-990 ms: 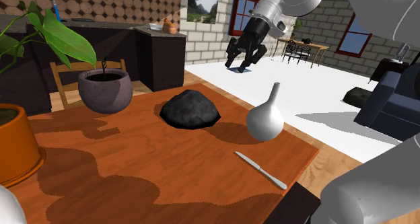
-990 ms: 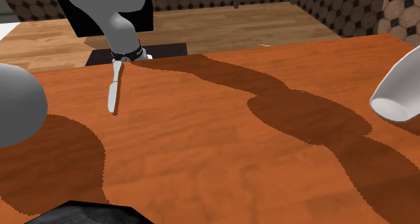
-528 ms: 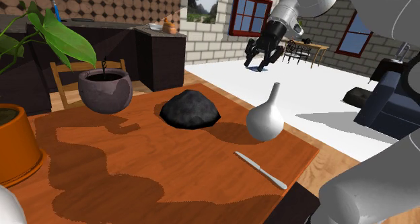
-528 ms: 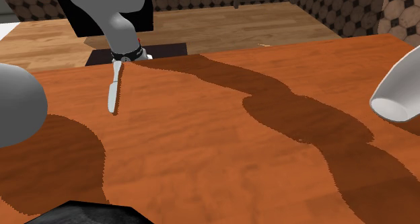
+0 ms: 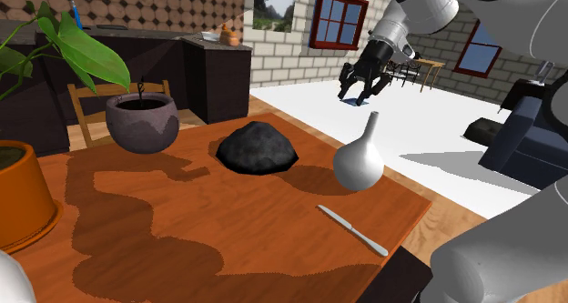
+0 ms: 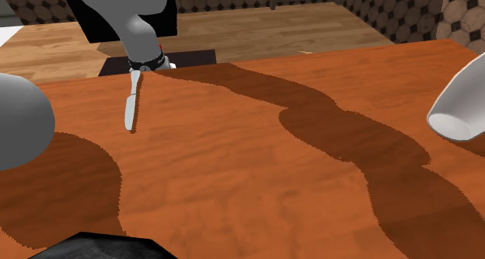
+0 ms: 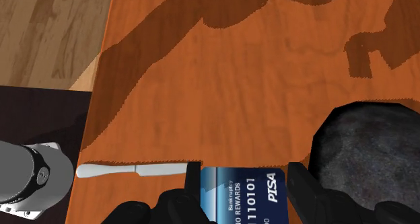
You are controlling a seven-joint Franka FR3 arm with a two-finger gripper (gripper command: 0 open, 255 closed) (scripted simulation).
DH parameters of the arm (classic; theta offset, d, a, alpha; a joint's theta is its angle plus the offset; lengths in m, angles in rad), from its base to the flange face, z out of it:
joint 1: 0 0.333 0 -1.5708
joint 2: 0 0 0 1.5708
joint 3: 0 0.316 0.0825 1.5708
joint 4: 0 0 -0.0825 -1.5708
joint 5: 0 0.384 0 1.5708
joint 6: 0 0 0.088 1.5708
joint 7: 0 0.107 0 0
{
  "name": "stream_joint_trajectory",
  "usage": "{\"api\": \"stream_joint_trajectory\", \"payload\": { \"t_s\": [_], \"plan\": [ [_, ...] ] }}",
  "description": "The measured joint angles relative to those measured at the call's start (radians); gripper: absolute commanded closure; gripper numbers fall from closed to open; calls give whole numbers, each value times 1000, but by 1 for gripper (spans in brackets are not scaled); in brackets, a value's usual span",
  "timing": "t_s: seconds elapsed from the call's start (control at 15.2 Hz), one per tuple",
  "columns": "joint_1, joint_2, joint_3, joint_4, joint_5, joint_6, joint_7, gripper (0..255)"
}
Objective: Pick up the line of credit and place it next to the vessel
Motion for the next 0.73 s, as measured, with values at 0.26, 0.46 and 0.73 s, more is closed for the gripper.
{"api": "stream_joint_trajectory", "payload": {
  "t_s": [0.26, 0.46, 0.73],
  "plan": [
    [-2, -17, 2, -66, -7, 43, -26, 255],
    [-1, -24, 7, -113, -10, 80, -42, 255],
    [-2, -36, 11, -176, -14, 125, -65, 255]
  ]
}}
